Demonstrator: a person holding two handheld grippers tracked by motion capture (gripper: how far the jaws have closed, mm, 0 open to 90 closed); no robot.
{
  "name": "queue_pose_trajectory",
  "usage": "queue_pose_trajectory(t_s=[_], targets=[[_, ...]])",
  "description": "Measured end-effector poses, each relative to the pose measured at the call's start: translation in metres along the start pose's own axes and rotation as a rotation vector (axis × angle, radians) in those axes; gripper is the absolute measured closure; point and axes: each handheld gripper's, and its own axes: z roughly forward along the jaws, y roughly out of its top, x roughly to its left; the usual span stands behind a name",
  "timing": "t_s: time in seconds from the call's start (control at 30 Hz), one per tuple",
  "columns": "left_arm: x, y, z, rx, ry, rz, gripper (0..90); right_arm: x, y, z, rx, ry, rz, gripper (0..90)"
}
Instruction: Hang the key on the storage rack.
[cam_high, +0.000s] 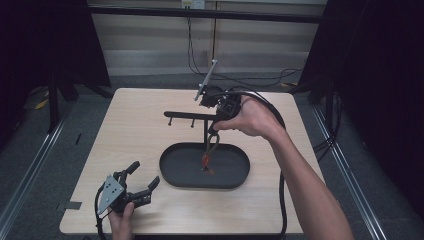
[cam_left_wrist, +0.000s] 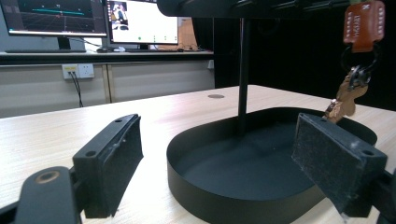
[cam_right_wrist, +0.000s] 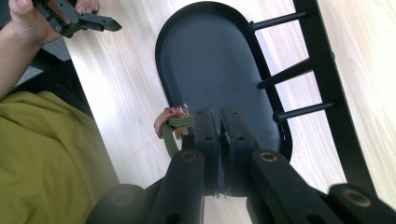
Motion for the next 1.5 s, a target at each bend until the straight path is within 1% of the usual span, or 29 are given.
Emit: queue_pose_trajectory(t_s=[0.1,0.13,0.23,0.27,0.3,0.33,0.37,0.43,0.47,0.5,0.6,0.63,0.67,0.7,0.73,0.83,0.87,1.0,1.03,1.07,1.13,1.17,1.27,1.37,1.43,1.5], targets=[[0.0,0.0,0.0,-0.004,0.001,-0.005,15.6,-0.003,0.003,0.002,0.006,-0.003,0.004,86.8],[-0.001,0.0,0.001,-0.012,0.002,-0.008,15.6,-0.005,0.005,0.003,0.008,0.0,0.007,86.8],[-0.001,0.0,0.001,-0.011,0.002,-0.008,15.6,-0.012,0.008,0.008,0.014,-0.023,0.022,86.8],[-0.001,0.0,0.001,-0.011,0.002,-0.008,15.6,-0.018,0.009,0.009,0.008,-0.038,0.045,86.8],[-0.001,0.0,0.001,-0.011,0.002,-0.008,15.6,-0.018,0.009,0.009,0.008,-0.038,0.045,86.8],[-0.001,0.0,0.001,-0.012,0.001,-0.008,15.6,-0.025,0.011,0.01,0.016,-0.054,0.062,86.9],[-0.001,0.0,0.001,-0.012,0.001,-0.008,15.6,-0.025,0.011,0.01,0.016,-0.054,0.062,86.9],[-0.001,0.0,0.001,-0.013,0.001,-0.008,15.6,-0.03,0.012,0.013,0.035,-0.06,0.072,86.8],[-0.001,0.0,0.001,-0.013,0.001,-0.008,15.6,-0.032,0.013,0.014,0.026,-0.059,0.075,86.8],[-0.001,0.0,0.001,-0.012,0.001,-0.008,15.6,-0.034,0.014,0.015,0.033,-0.046,0.067,86.8],[-0.001,0.0,0.001,-0.013,-0.001,-0.008,15.6,-0.038,0.016,0.021,0.045,-0.044,0.066,86.8],[-0.001,0.0,0.001,-0.013,-0.001,-0.008,15.6,-0.038,0.016,0.021,0.045,-0.044,0.066,86.8],[-0.001,0.0,0.001,-0.013,-0.002,-0.007,15.6,-0.039,0.017,0.025,0.059,-0.047,0.048,86.7],[-0.001,0.0,0.001,-0.013,-0.002,-0.007,15.6,-0.039,0.017,0.025,0.059,-0.047,0.048,86.7],[-0.001,0.0,0.001,-0.013,-0.002,-0.007,15.6,-0.038,0.017,0.027,0.055,-0.046,0.032,86.7],[-0.001,0.0,0.001,-0.013,-0.002,-0.007,15.6,-0.039,0.016,0.028,0.047,-0.052,0.038,86.7],[-0.001,0.0,0.001,-0.013,-0.002,-0.007,15.6,-0.04,0.016,0.028,0.056,-0.046,0.042,86.7],[-0.001,0.0,0.001,-0.014,-0.002,-0.008,15.6,-0.044,0.013,0.028,0.041,-0.059,0.048,86.6],[-0.001,0.0,0.001,-0.014,-0.002,-0.008,15.6,-0.044,0.013,0.028,0.041,-0.059,0.048,86.6],[-0.001,0.0,0.001,-0.013,-0.002,-0.008,15.6,-0.044,0.012,0.028,0.03,-0.063,0.043,86.6],[-0.001,0.0,0.001,-0.014,-0.002,-0.008,15.6,-0.044,0.012,0.027,0.032,-0.064,0.044,86.6],[-0.001,0.0,0.001,-0.013,-0.003,-0.008,15.6,-0.045,0.012,0.027,0.027,-0.07,0.051,86.6],[0.0,0.0,0.001,-0.013,-0.004,-0.006,15.6,-0.048,0.01,0.025,0.02,-0.069,0.066,86.5],[0.0,0.0,0.001,-0.014,-0.005,-0.007,15.6,-0.05,0.009,0.024,0.012,-0.071,0.069,86.4],[0.0,0.0,0.001,-0.012,-0.005,-0.005,15.6,-0.05,0.008,0.024,0.009,-0.063,0.067,86.4],[0.0,0.0,0.001,-0.012,-0.005,-0.005,15.6,-0.05,0.008,0.023,0.005,-0.072,0.059,86.3]])
